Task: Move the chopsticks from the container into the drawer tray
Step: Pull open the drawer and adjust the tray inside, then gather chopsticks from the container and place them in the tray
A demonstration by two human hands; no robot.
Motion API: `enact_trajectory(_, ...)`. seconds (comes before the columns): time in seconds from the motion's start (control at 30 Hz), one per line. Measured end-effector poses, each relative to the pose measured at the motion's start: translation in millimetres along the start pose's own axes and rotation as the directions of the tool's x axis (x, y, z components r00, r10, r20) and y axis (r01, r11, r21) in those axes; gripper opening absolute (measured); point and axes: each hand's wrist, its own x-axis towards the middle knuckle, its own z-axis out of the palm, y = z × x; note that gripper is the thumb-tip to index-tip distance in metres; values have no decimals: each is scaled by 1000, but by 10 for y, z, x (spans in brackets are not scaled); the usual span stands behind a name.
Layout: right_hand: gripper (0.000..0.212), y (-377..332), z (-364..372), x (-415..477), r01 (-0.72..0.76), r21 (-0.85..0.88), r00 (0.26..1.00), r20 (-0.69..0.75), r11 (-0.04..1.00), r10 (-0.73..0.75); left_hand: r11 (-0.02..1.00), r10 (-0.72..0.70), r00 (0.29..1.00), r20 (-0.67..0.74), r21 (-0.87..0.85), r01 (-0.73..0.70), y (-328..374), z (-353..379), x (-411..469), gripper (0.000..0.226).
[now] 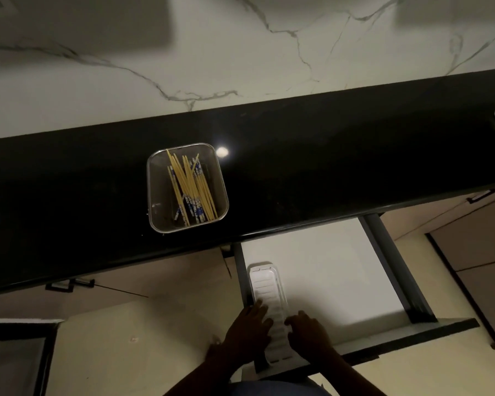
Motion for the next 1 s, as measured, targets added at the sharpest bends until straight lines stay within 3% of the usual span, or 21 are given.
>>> enact_trajectory(0.07, 34, -81, -162, 41, 29, 14, 997, -75, 999, -27, 997, -60, 995, -77, -49, 57, -75, -150, -25, 50)
enact_trajectory(0.17, 38, -318, -553, 139, 134, 46, 975, -187, 990, -124, 991, -119, 947, -299, -99, 93, -278, -462, -67, 47)
enact_trajectory(0.33, 29, -950, -1395, 360, 374, 207, 871, -413, 904, -266, 956, -279, 754, -594, -244, 161, -702, -1217, -225, 48)
enact_trajectory(0.47, 9, -1624, -1981, 651, 521, 327, 789, -537, 788, -299, 878, -464, 626, -627, -422, 227, -1074, -1695, -389, 47)
enact_trajectory(0.57, 12, -2142, -2301, 947, 536, 328, 797, -500, 778, -338, 816, -551, 560, -619, -539, 206, -1326, -1910, -480, 39)
enact_trajectory(0.77, 26, -2765, -2229, 1435, 344, 221, 925, -247, 913, -289, 760, -622, 494, -607, -620, 195, -1586, -1973, -647, 30)
enact_trajectory(1.0, 39, -2909, -2041, 1657, 198, 378, 979, -120, 905, -164, 687, -713, 429, -555, -674, 270, -1789, -1983, -770, 32)
